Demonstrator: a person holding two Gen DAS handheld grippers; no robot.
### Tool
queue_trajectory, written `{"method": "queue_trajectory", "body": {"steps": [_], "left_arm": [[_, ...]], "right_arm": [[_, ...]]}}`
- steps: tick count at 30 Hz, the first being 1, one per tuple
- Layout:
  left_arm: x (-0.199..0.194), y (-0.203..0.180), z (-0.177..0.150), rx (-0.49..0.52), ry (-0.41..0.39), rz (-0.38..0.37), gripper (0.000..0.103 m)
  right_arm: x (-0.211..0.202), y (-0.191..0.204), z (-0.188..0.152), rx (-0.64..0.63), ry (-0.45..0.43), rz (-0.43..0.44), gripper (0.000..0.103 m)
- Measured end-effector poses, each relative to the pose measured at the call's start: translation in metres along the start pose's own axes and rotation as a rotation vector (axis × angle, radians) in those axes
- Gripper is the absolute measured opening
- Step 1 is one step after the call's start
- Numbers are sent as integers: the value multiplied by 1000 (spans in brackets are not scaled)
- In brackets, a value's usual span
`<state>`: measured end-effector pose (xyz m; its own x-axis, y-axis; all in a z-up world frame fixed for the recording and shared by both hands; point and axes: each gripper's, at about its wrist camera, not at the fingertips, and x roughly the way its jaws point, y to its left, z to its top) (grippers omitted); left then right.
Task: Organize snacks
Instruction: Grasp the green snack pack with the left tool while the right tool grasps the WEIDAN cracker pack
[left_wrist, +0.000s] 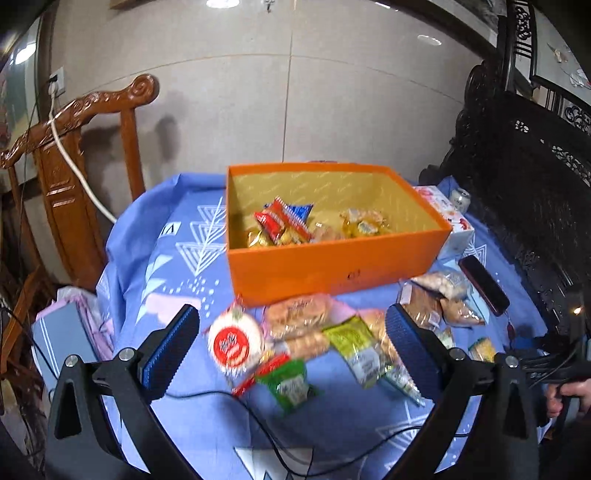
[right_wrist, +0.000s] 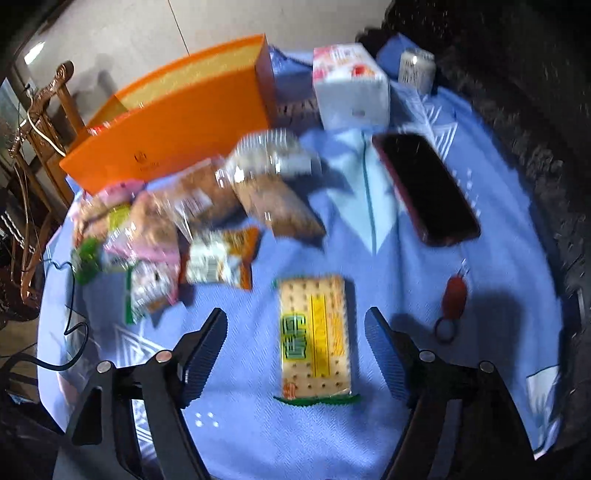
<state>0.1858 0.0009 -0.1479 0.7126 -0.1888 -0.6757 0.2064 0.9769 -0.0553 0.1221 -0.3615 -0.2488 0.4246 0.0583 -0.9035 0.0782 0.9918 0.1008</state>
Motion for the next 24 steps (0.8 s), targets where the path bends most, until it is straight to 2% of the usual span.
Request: {"method": "queue_trajectory", "body": {"steps": [4, 12, 14, 17, 19, 24], "left_arm": [[-10, 4, -8, -28, 13, 16, 99], [-29, -2, -20, -16, 29, 27, 99], [-32, -5, -23, -16, 39, 26, 99], [-34, -8, -30, -3, 61, 30, 99], [-35, -9, -35, 8, 74, 37, 99], [-32, -2, -47, 16, 109, 55, 99]], "right_arm": [[21, 0, -10, -11, 22, -19, 76], [38, -3, -19, -25, 32, -32, 72], [41, -4, -20, -22, 35, -34, 69], [42, -3, -21, -28, 22, -55, 59], [41, -3, -22, -34, 11, -70, 47], [28, 7, -26, -54, -9, -101, 47]]}}
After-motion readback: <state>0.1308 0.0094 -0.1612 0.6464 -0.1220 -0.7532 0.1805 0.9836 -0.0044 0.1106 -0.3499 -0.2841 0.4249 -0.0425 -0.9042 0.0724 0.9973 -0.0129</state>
